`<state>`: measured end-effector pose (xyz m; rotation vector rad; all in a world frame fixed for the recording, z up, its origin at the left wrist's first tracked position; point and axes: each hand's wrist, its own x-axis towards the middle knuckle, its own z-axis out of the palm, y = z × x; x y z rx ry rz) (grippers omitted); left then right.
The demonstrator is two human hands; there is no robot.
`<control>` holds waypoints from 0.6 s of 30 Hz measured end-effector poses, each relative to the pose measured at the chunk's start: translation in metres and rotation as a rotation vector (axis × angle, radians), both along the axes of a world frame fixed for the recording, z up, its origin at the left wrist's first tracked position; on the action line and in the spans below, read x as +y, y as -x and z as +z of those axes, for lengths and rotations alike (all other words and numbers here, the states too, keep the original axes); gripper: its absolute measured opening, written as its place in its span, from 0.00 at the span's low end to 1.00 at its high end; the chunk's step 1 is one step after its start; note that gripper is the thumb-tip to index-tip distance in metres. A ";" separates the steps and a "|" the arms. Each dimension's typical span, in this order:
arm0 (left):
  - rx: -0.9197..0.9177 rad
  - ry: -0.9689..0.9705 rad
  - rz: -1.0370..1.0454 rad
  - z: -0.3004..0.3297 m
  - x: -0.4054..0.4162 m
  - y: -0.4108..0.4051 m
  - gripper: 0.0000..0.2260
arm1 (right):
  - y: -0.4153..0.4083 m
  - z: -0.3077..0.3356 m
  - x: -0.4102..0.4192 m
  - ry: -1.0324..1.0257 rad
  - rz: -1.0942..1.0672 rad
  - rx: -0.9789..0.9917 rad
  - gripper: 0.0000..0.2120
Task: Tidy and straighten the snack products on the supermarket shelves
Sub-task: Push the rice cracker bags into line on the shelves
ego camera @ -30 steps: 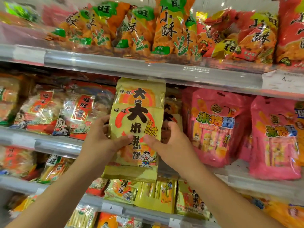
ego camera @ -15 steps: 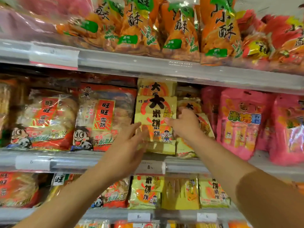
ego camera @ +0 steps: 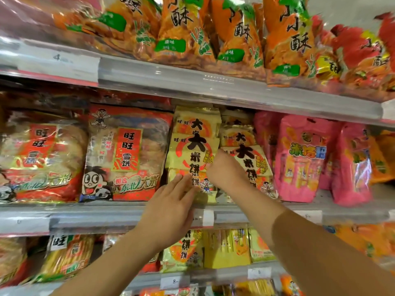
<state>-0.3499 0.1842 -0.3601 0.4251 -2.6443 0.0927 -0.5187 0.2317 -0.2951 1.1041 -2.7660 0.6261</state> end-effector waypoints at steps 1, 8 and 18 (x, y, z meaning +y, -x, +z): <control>-0.004 -0.001 -0.002 0.000 0.000 0.000 0.26 | -0.002 -0.002 0.001 0.013 0.000 0.006 0.17; 0.057 0.003 -0.020 -0.006 -0.003 0.000 0.25 | -0.014 -0.007 0.015 0.105 0.075 0.118 0.29; 0.406 0.055 -0.020 -0.068 0.015 -0.007 0.21 | -0.031 -0.092 0.117 0.411 0.448 0.206 0.21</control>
